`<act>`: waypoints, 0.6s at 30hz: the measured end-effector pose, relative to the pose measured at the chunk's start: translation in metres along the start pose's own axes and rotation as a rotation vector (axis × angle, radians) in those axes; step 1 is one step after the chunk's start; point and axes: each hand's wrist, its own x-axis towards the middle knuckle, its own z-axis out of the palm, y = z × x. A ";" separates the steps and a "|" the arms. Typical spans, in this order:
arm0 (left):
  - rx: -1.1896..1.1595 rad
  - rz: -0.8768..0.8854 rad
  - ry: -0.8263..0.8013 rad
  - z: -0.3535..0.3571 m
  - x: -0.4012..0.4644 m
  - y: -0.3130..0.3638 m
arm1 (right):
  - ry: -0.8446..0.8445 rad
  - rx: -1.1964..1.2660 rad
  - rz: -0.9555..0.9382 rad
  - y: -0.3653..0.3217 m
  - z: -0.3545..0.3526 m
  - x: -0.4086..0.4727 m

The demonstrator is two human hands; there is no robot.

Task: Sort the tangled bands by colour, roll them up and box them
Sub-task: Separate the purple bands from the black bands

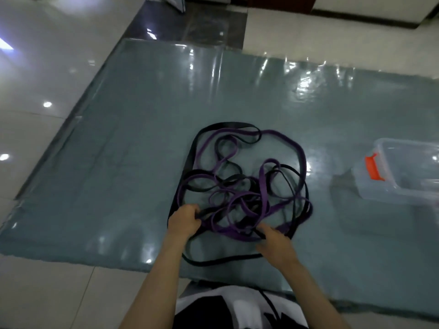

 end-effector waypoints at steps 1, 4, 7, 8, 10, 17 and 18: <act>-0.067 -0.007 0.000 -0.006 0.004 0.001 | 0.048 0.045 -0.004 0.000 0.000 0.000; -0.394 -0.040 0.066 -0.030 0.015 0.004 | 0.226 0.123 0.016 -0.001 -0.004 0.003; -0.684 -0.023 0.122 -0.062 0.018 0.011 | 0.386 0.257 0.017 -0.007 -0.007 0.007; -0.728 0.007 0.138 -0.072 0.017 0.014 | 0.436 0.279 0.009 -0.011 -0.009 0.009; -0.779 0.064 0.168 -0.087 0.013 0.022 | 0.521 0.268 -0.030 -0.020 -0.010 0.013; -0.862 0.116 0.349 -0.119 0.011 0.027 | 0.287 0.208 0.021 -0.030 -0.008 0.027; -0.841 0.102 0.352 -0.122 0.013 0.024 | 0.228 0.226 0.046 -0.028 -0.006 0.028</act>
